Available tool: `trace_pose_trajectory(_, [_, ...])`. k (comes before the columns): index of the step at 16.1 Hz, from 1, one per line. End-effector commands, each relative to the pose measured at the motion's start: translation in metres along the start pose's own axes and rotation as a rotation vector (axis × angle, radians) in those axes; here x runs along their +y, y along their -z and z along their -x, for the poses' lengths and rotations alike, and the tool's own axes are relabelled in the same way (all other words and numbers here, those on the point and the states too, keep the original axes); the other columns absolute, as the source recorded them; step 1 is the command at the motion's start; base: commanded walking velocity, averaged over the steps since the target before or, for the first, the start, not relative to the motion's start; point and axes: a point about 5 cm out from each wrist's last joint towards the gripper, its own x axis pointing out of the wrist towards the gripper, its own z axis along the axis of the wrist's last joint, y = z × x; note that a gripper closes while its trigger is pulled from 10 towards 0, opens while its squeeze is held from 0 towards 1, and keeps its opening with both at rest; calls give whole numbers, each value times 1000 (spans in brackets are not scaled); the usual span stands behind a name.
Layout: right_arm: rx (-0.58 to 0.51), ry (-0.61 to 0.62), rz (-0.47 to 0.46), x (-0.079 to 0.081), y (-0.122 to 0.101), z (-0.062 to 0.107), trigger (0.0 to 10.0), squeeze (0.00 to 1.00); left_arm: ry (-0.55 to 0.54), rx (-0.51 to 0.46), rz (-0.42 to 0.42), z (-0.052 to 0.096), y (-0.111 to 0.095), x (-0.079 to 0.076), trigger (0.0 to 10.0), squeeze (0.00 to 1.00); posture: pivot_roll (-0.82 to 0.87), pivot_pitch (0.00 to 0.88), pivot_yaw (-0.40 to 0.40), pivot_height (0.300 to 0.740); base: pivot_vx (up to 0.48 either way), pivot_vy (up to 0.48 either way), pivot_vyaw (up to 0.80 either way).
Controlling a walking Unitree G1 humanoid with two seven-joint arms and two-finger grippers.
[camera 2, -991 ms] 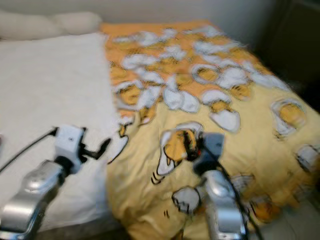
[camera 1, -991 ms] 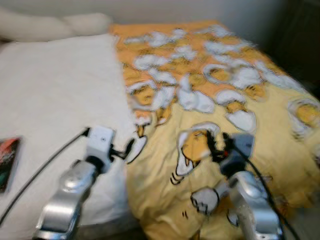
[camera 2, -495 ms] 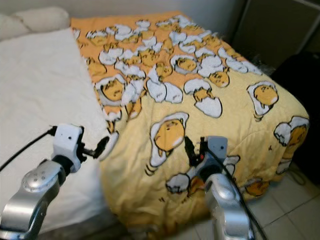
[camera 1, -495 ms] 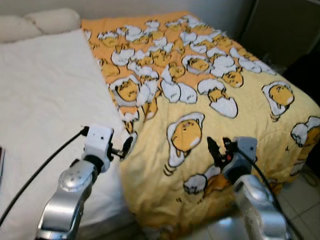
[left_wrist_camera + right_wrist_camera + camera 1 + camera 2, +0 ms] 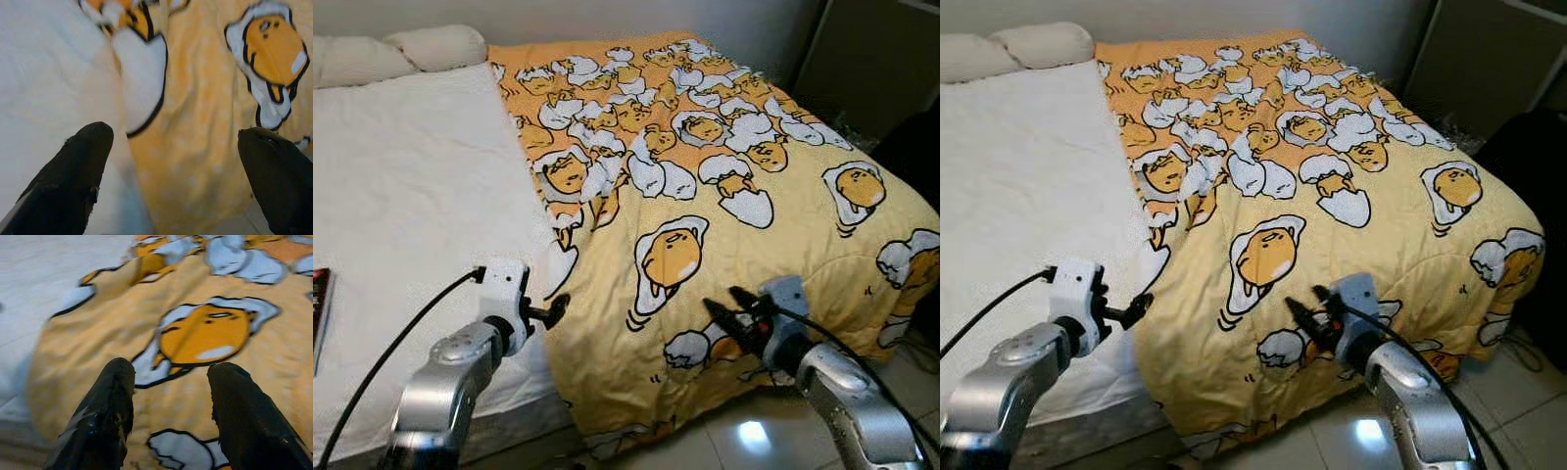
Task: Clean up the room
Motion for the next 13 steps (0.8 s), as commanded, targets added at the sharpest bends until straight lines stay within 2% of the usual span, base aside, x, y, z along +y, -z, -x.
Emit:
trace_pose_trajectory(1, [6,-60,16,2,-5,-2,10000,0,9,40,-18,-5,5,2,10000,1000,-54,0,-10,740,0,0,0])
trace_pose_trajectory(3, [26,-136,24,4,-5,-1,10000,0,51,94,24,-13,16,4,10000,1000,-56,0,-15,740,0,0,0])
trace_pose_trajectory(4, [57,-222,31,6,-3,1,10000,0,92,164,36,-22,31,3,10000,137,-64,0,-15,740,0,0,0])
trace_pose_trajectory(5, [68,-247,37,7,-2,3,10000,0,91,194,27,-25,38,4,10000,0,-68,0,-14,740,0,0,0])
trace_pose_trajectory(6, [81,-280,46,7,-1,6,10000,0,78,241,4,-31,48,6,10000,0,-75,0,-14,740,0,0,0])
trace_pose_trajectory(8, [81,-284,41,4,-1,8,10000,0,120,225,20,-41,50,-2,10000,0,-86,0,-12,740,0,0,0])
trace_pose_trajectory(9, [82,-286,41,3,-1,10,10000,0,126,241,-4,-44,54,-5,10000,0,-89,0,-10,740,0,0,0])
trace_pose_trajectory(10, [83,-290,39,3,0,11,10000,0,121,257,-31,-46,57,-5,3373,0,-92,0,-8,740,0,0,0])
trace_pose_trajectory(11, [85,-295,39,4,1,12,10000,0,108,279,-85,-48,62,-4,2275,0,-92,0,-8,740,0,0,0])
trace_pose_trajectory(12, [86,-301,37,4,2,13,10000,0,91,277,-84,-51,64,-2,471,0,-99,0,-7,740,0,0,0])
trace_pose_trajectory(13, [86,-302,34,4,2,13,10000,0,78,275,-57,-54,66,-2,0,0,-99,0,-7,740,0,0,0])
